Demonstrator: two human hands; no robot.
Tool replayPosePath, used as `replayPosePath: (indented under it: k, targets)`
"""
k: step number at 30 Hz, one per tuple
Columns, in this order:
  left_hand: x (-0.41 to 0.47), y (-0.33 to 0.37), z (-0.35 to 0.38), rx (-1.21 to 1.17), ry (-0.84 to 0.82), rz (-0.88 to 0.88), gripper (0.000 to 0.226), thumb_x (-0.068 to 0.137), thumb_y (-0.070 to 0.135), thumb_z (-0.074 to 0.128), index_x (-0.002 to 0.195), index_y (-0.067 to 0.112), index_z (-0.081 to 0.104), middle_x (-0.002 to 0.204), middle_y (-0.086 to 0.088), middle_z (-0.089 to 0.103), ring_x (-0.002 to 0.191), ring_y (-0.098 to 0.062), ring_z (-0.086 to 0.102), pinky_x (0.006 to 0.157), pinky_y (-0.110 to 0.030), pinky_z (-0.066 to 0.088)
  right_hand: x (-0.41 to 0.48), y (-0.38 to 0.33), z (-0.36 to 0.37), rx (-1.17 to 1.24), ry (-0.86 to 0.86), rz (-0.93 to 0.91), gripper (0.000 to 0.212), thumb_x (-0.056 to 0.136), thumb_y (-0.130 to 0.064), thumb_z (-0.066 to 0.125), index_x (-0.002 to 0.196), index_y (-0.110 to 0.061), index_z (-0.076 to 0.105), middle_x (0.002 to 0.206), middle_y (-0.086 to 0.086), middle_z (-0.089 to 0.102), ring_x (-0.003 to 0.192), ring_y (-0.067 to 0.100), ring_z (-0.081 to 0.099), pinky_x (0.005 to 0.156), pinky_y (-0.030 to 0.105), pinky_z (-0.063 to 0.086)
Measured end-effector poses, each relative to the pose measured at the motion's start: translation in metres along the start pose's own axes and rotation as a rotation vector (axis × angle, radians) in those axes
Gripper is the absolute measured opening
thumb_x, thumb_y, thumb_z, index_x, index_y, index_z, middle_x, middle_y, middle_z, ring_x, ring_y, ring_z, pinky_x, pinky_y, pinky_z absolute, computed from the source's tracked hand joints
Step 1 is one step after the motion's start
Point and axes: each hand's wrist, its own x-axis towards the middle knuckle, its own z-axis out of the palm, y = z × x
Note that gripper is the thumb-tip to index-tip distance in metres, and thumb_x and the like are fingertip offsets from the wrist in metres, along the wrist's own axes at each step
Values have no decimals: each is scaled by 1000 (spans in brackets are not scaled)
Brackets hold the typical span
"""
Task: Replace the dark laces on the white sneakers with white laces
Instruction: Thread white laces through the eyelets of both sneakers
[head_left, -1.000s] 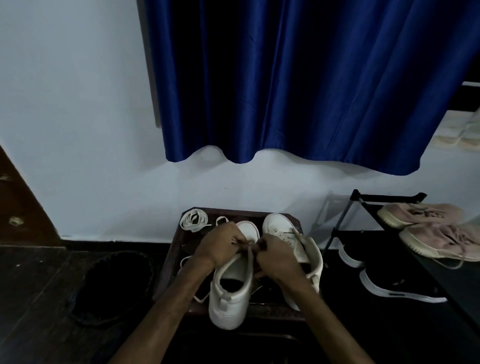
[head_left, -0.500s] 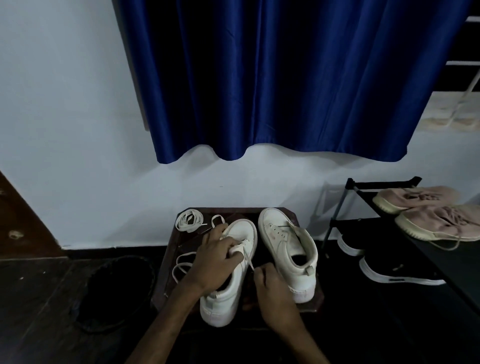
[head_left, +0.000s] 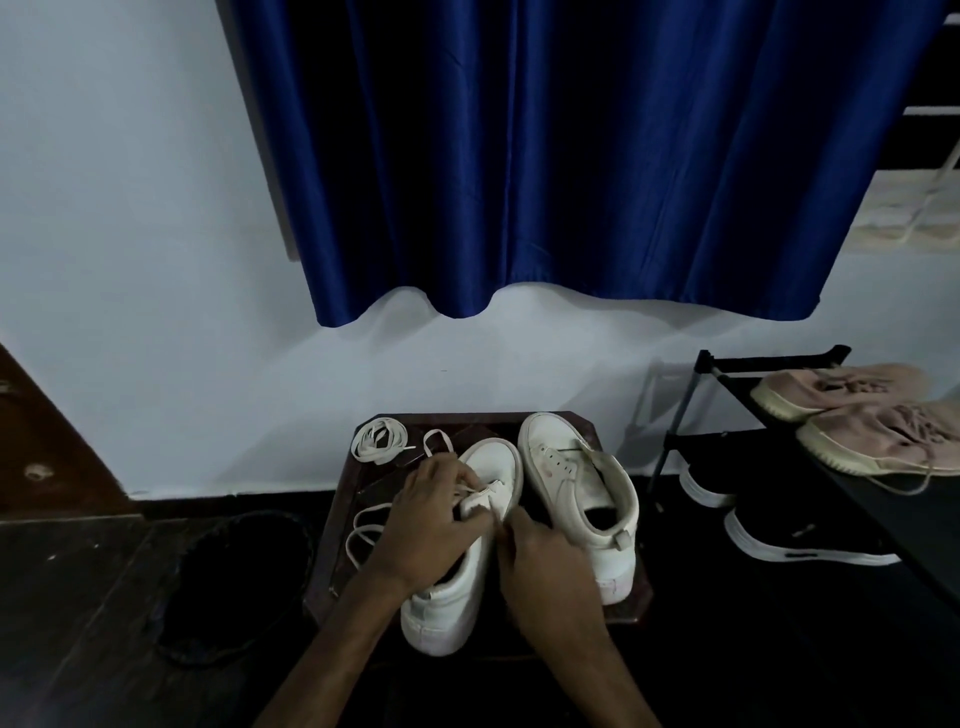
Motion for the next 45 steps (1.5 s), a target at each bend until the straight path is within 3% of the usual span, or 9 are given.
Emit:
replayPosePath:
  k: [11,16,21,27,32,36,39,43,45]
  targets:
    - [-2,4,0,-25,81,-31,84,56,61,44,128,19,45,121,5,49,117,-15,44,93,-21,32,26,-14,-5,-107,43,-3,25,97,-18,40,121,-14,45,113,5,62,96,25,66,68,34,48]
    - [-2,6,1,-29,111,-51,83,54,60,47,125,17,44,119,5,47,117,-16,43,93,-19,30,-1,-3,-1,-229,-29,-38,35,52,-29,90,71,-20,61,53,2,59,38,16,57,30,25,34]
    - [-1,3,4,-5,160,-53,58,70,32,74,119,16,46,117,1,46,114,-19,41,94,-27,35,-8,-1,-24,-252,-90,-18,26,99,-16,38,122,-13,50,119,7,62,109,23,62,79,32,48]
    - [-6,5,5,48,207,-105,57,66,53,67,104,19,42,105,6,40,105,-17,40,83,-26,34,29,-17,-12,-147,3,-76,20,98,-17,37,117,-16,42,118,3,57,99,25,65,71,37,50]
    - [-5,7,4,82,214,-176,52,67,48,69,99,19,40,101,7,42,103,-18,44,81,-32,40,-8,-1,-1,-280,-86,-27,25,49,-16,85,62,-14,63,47,6,57,34,18,56,28,25,35]
    - [-4,7,4,54,207,-185,52,69,48,71,99,20,40,102,5,46,103,-19,45,81,-33,40,-15,-4,-27,-312,-195,40,14,90,-9,52,99,-12,62,94,6,68,84,22,71,62,34,54]
    - [-5,8,3,13,170,-199,59,66,59,68,99,20,40,100,6,46,100,-15,44,79,-32,39,11,-20,-40,-217,69,2,24,63,-15,85,73,-11,63,71,5,65,53,20,64,39,29,44]
    - [-7,8,1,-6,167,-221,62,64,67,63,96,19,43,97,4,49,100,-21,50,80,-37,45,30,-27,-23,-169,-79,-12,18,95,-15,42,111,-13,47,113,5,60,97,25,65,71,37,52]
    - [-7,9,0,-9,173,-218,68,56,73,54,95,18,44,93,5,48,97,-21,51,78,-36,45,30,-21,-14,-163,-53,13,10,89,-15,50,99,-13,51,94,4,65,79,24,69,56,35,51]
